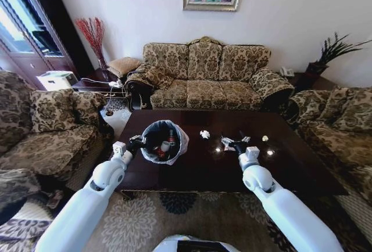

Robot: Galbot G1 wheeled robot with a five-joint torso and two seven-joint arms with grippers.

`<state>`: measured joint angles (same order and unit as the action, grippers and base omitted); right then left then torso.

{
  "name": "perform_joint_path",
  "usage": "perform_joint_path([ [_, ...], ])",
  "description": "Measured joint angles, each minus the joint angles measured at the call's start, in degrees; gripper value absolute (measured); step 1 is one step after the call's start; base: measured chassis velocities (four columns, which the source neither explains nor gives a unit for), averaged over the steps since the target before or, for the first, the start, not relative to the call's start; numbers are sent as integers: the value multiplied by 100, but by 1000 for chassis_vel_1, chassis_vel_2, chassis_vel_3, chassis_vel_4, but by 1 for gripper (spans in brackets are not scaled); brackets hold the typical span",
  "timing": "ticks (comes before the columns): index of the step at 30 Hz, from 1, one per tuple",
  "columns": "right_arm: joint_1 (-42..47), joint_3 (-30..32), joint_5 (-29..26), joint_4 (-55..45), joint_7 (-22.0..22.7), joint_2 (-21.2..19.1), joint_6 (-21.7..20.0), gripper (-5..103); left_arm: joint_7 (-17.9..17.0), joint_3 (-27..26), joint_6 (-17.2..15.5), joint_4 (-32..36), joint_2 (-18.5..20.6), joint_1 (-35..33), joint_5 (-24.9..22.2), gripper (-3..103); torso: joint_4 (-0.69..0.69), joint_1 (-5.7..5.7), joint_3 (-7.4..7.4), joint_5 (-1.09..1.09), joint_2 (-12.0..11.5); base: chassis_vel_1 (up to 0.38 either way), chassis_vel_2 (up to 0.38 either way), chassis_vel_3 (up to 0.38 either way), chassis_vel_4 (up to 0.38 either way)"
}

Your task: Move to the front of the table and place the trash on the table into the trash bin.

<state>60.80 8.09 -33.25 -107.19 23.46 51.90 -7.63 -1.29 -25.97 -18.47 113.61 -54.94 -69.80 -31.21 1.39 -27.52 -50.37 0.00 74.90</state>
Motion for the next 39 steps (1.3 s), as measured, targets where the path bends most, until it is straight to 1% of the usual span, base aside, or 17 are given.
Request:
perform_joint_path([
  [6, 160, 25, 39, -136, 29, -7, -58, 100, -12, -66, 0, 156, -6, -158, 22, 1, -1, 1, 1, 0, 1, -171, 164, 166, -160],
  [8, 213, 29, 40, -198, 54, -16, -103, 100, -20, -84, 0, 190, -11, -189, 28, 1, 1, 0, 0, 0, 1, -246, 248, 259, -241],
  [14, 286, 1, 73, -188, 140, 0, -224, 100, -33, -110, -2, 248, -30, -242, 35, 1, -2, -8, -2, -2, -1, -282, 282, 269, -284],
  [16, 296, -88, 74, 46, 158, 103, -217, 100, -43, -121, -2, 283, -43, -252, 35, 1, -2, -8, -2, 0, -1, -289, 253, 211, -276],
  [17, 306, -143, 117, 256, 158, 225, -177, 100, -42, -123, -4, 305, -45, -260, 33, 1, -3, -11, -3, -1, -2, -216, 130, 120, -162],
  [19, 323, -179, 146, 364, 158, 293, -158, 100, -40, -123, -4, 311, -42, -265, 30, 1, -2, -12, -3, 0, -3, -156, 130, 120, -113],
  [21, 371, -303, 194, 635, 108, 453, -146, 100, -38, -131, -5, 315, -7, -285, 28, 1, -2, -12, -4, -1, -4, -17, 24, 2, -31],
  [22, 371, -303, 194, 635, 108, 453, -146, 100, -38, -131, -5, 315, -7, -285, 28, 1, -2, -12, -4, -1, -4, 0, 0, 0, 0],
  [24, 323, -453, 179, 999, 9, 626, -162, 100, -33, -148, -6, 315, 12, -294, 21, 1, 1, -7, -3, -1, -4, 0, 0, 0, 0],
  [27, 234, -561, 175, 1315, -41, 758, -131, 100, -30, -154, -6, 316, 16, -293, 14, 1, 1, 4, 1, 1, -2, 0, 0, 0, 0],
  [28, 84, -681, 193, 1740, -131, 927, -52, 100, -24, -166, -5, 319, 31, -293, 2, 1, -1, 13, 5, -1, 5, 0, 0, 0, 0],
  [29, 8, -724, 210, 1934, -157, 1019, 2, 100, -24, -186, -5, 328, 43, -298, -4, 1, -1, 12, 5, 0, 5, 46, -41, -65, 54],
  [30, 8, -724, 210, 1934, -157, 1019, 2, 100, -24, -186, -5, 328, 43, -298, -4, 1, -1, 12, 5, 0, 5, 46, -41, -65, 54],
  [33, -245, -766, 217, 2491, -284, 1278, 180, 100, -27, -239, -6, 338, 73, -318, -9, 1, 0, 3, 1, -1, 2, 15, -24, -22, 18],
  [35, -290, -767, 202, 2578, -324, 1309, 194, 100, -31, -243, -6, 338, 73, -318, -8, 1, 0, 0, 0, 0, 1, 0, 0, 0, 0],
  [36, -393, -767, 178, 2816, -436, 1389, 262, 100, -32, -244, -8, 335, 71, -312, -9, 1, 1, -7, -2, -2, -2, 0, 0, 0, 0],
  [39, -516, -759, 175, 3093, -632, 1495, 373, 100, -49, -230, -19, 313, 63, -281, -11, 1, -1, -10, -3, -1, -3, 0, 0, 0, 0],
])
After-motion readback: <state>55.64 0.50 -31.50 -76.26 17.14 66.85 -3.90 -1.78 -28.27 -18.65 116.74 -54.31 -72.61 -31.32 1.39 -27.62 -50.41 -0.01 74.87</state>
